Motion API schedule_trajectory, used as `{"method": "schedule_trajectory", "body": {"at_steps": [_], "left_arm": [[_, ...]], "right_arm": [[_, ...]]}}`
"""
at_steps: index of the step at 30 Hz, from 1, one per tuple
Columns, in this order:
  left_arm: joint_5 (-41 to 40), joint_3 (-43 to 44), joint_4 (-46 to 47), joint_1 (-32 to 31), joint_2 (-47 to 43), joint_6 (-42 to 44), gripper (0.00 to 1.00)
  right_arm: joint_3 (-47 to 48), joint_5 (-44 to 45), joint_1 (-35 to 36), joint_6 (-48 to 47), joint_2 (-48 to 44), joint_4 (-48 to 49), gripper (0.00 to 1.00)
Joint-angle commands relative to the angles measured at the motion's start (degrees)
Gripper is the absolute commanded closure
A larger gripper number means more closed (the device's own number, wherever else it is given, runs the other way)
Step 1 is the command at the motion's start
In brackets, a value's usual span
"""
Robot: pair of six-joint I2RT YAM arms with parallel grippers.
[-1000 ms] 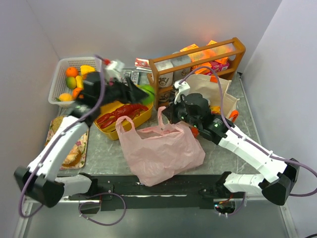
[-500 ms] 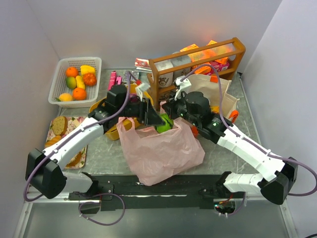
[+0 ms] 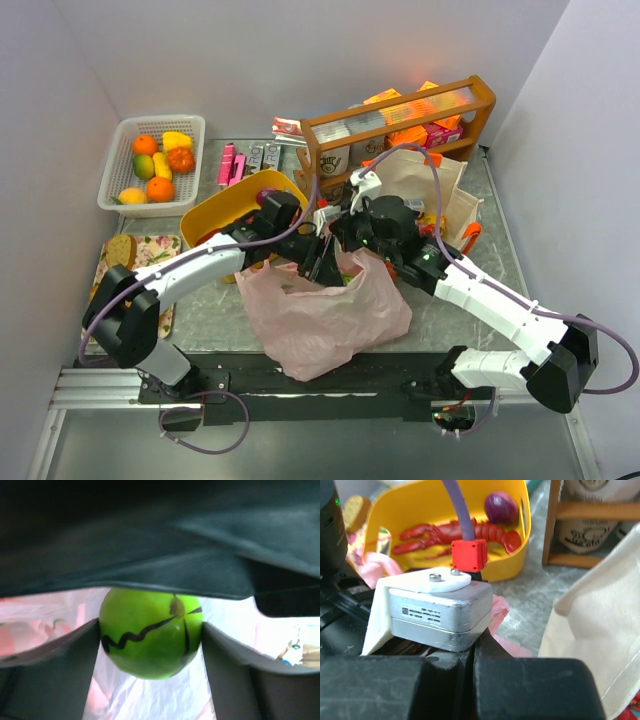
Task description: Place the mixed food into the grocery bags and tie them
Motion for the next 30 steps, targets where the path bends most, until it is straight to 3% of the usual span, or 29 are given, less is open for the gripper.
{"method": "schedule_trajectory", "body": {"at_steps": [1, 3, 13, 17, 20, 26, 30], "left_arm": [[-0.58, 3.48, -5.16, -1.66, 0.89, 6.28, 0.09], [-3.31, 5.32, -6.05, -1.74, -0.86, 6.37, 0.01], [-25.98, 5.68, -16.24, 1.06, -13.69, 7.25, 0.04], [-43.69, 5.59, -16.42, 8.86, -19.23, 7.16, 0.04], [-52.26, 11.36, -18.61, 14.49, -14.35, 6.02, 0.04], [-70.01, 20.52, -20.2, 15.92, 2.96, 6.9, 0.02], [-71.62, 23.69, -17.39, 17.32, 10.72, 8.13, 0.01]], "right_arm": [[-0.94, 1.68, -0.06, -0.23, -2.26, 3.34, 1.0], [-1.21, 2.12, -0.15, -0.23, -2.62, 3.07, 1.0], [-2.35, 2.91, -0.15, -0.22, -5.61, 1.84, 1.0], [-1.82, 3.26, -0.06, 0.3, -6.75, 0.61, 1.0], [-2.09, 3.09, -0.06, 0.65, -7.36, 0.52, 1.0], [-0.69, 2.65, -0.06, 0.48, -6.14, -0.27, 1.0], [1.34, 1.68, -0.06, 0.39, -4.91, -0.71, 1.0]]}}
